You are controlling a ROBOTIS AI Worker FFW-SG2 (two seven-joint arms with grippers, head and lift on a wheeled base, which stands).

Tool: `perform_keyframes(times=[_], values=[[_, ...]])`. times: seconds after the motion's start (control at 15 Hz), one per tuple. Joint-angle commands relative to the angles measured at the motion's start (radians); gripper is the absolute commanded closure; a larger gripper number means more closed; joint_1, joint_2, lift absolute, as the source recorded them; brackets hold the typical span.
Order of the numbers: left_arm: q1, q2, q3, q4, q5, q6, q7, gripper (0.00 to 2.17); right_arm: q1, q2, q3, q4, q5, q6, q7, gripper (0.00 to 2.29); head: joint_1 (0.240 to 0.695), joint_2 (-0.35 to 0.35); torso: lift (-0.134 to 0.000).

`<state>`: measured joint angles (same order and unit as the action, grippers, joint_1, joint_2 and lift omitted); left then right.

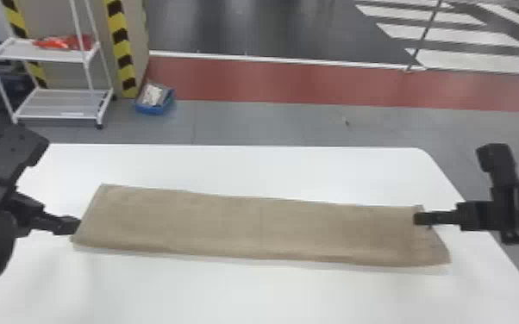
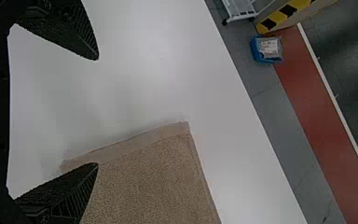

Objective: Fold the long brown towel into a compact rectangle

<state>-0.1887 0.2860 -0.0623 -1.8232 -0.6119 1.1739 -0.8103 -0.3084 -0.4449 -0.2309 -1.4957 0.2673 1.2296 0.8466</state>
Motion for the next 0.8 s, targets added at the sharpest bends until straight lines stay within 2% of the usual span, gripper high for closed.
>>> perform_keyframes(times=[0.0,0.53,0.73], values=[[0.002,-0.002,0.001,-0.002,0.001,0.0,-0.001,0.07,0.002,0.0,-0.001,-0.002,0.001,0.0,0.0,0.09,0.695,-0.141,-0.124],[0.011,-0.004,0.012,-0.01,0.001,0.01,-0.009,0.07,0.009,0.0,-0.001,-0.006,-0.002,0.003,0.0,0.09,0.695,-0.143,-0.124],[0.005,-0.005,0.03,-0.013,0.047,0.043,-0.009,0.08,0.011,0.0,-0.001,-0.009,-0.003,0.003,0.0,0.09,0.695,-0.142,-0.124]])
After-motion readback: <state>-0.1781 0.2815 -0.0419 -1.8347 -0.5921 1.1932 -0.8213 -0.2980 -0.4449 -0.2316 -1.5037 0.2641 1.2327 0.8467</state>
